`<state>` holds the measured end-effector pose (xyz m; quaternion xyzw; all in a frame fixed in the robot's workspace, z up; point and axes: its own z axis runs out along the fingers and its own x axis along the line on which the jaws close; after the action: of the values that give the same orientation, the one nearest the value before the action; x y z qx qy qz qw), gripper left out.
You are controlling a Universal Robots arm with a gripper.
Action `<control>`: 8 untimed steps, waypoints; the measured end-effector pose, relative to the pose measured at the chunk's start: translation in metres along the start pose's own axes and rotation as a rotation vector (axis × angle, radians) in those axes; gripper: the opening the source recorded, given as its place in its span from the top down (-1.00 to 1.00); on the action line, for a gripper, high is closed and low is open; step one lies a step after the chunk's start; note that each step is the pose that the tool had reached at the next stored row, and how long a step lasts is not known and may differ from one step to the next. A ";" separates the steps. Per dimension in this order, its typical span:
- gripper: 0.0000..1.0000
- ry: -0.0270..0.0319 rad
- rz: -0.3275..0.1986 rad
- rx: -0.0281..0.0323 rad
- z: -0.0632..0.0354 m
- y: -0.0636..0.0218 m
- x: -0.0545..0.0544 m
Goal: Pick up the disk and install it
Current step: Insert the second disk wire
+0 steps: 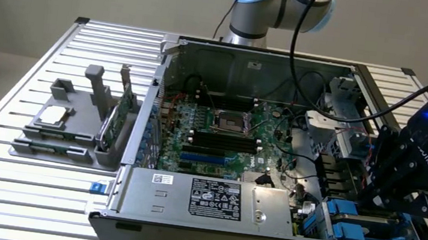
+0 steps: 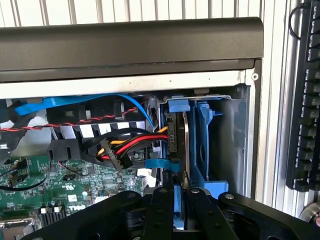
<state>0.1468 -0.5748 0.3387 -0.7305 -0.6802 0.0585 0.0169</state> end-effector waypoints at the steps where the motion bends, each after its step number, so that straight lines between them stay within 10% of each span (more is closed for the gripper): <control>1: 0.69 0.0000 0.001 0.0013 0.0000 0.0001 0.000; 8: 0.69 0.0000 0.005 0.0084 -0.0001 0.0013 0.000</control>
<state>0.1481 -0.5745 0.3386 -0.7323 -0.6780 0.0614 0.0198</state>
